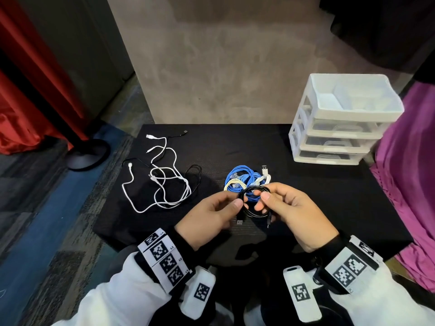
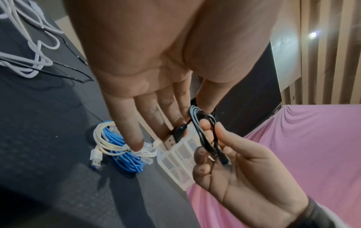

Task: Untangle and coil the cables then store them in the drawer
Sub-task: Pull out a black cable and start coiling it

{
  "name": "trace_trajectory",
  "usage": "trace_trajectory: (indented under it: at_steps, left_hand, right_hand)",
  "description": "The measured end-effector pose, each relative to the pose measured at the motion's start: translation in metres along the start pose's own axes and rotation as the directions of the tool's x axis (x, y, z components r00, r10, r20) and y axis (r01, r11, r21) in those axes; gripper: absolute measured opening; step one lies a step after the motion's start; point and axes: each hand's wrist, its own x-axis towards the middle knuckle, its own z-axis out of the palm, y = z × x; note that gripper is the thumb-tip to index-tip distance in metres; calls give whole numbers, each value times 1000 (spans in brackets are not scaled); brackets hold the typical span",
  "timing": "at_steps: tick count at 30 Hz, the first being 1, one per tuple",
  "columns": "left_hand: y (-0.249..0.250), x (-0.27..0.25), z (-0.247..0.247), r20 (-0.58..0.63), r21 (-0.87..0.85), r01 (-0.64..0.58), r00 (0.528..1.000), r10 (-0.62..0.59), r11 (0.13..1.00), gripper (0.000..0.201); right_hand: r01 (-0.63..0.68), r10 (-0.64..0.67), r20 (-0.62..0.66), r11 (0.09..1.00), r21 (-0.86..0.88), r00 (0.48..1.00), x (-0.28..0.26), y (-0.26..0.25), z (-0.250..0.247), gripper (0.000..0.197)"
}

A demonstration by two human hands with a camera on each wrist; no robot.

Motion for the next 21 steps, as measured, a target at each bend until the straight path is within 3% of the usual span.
trace_trajectory:
  at_steps: [5, 7, 12, 18, 21]
  left_hand:
    - [-17, 8, -2, -129, 66, -35, 991, 44, 997, 9]
    - [-28, 12, -4, -165, 66, 14, 986, -3, 998, 9]
    - [-45, 29, -8, -239, -56, 110, 964, -121, 992, 11]
    - [-34, 89, -18, -452, 116, 48, 892, 9, 992, 1]
    - [-36, 111, -29, -490, 269, 147, 872, 4, 952, 25]
  right_hand:
    - [-47, 50, 23, 992, -115, 998, 8, 18, -2, 15]
    - [-100, 106, 26, 980, -171, 994, 11, 32, -3, 13]
    - [-208, 205, -44, 974, -87, 978, 23, 53, 3, 26]
    - [-116, 95, -199, 989, -96, 975, 64, 43, 12, 22]
    - [-147, 105, -224, 972, -183, 969, 79, 45, 12, 17]
